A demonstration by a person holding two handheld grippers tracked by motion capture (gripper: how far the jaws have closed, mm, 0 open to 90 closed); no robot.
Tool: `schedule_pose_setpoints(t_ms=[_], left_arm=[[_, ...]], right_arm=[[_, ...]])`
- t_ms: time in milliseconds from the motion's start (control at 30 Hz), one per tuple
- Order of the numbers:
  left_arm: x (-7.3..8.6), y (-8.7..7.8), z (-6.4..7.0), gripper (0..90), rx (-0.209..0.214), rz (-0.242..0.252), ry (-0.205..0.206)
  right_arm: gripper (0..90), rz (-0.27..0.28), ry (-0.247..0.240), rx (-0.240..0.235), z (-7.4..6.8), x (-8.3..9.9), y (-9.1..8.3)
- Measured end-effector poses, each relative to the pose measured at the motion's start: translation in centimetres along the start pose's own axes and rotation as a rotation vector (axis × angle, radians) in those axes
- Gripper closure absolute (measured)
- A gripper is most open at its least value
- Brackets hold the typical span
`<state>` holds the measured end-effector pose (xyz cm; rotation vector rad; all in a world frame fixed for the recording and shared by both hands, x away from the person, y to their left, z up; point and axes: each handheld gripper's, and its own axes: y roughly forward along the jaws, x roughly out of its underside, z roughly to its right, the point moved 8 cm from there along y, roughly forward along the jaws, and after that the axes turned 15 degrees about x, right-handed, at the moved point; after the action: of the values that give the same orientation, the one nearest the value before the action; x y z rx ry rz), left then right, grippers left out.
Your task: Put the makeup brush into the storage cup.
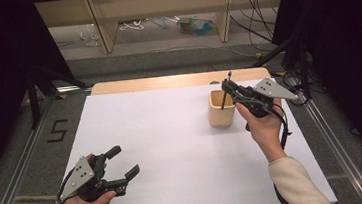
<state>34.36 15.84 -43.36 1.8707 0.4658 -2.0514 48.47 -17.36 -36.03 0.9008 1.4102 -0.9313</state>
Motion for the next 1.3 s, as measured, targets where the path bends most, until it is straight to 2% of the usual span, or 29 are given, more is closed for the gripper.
schedule_pose_setpoints(t_ms=[467, 500, 567, 600, 1000, 1300], left_arm=[[0.0, 0.0, 0.0, 14.7, -0.004, -0.003, -0.003], [0.0, 0.0, 0.0, 14.7, -0.004, -0.002, -0.004], [0.0, 0.0, 0.0, 14.7, -0.003, -0.002, -0.003], [0.0, 0.0, 0.0, 14.7, -0.003, -0.002, -0.004], [0.0, 0.0, -0.1, 14.7, 0.0, 0.002, -0.006], [0.1, 0.0, -0.1, 14.7, 0.002, 0.002, -0.007]], right_arm=[[83.7, -0.007, 0.0, 0.019, 0.4, 0.0, 0.4], [83.7, 0.006, 0.007, 0.025, 0.4, -0.1, 0.5], [83.8, 0.008, 0.008, 0.025, 0.5, -0.1, 0.6], [83.7, -0.011, 0.002, 0.021, 0.5, 0.0, 0.5], [83.7, 0.007, -0.002, 0.029, 0.5, -0.3, 1.1], [83.7, -0.003, -0.002, 0.034, 0.6, -0.4, 1.4]])
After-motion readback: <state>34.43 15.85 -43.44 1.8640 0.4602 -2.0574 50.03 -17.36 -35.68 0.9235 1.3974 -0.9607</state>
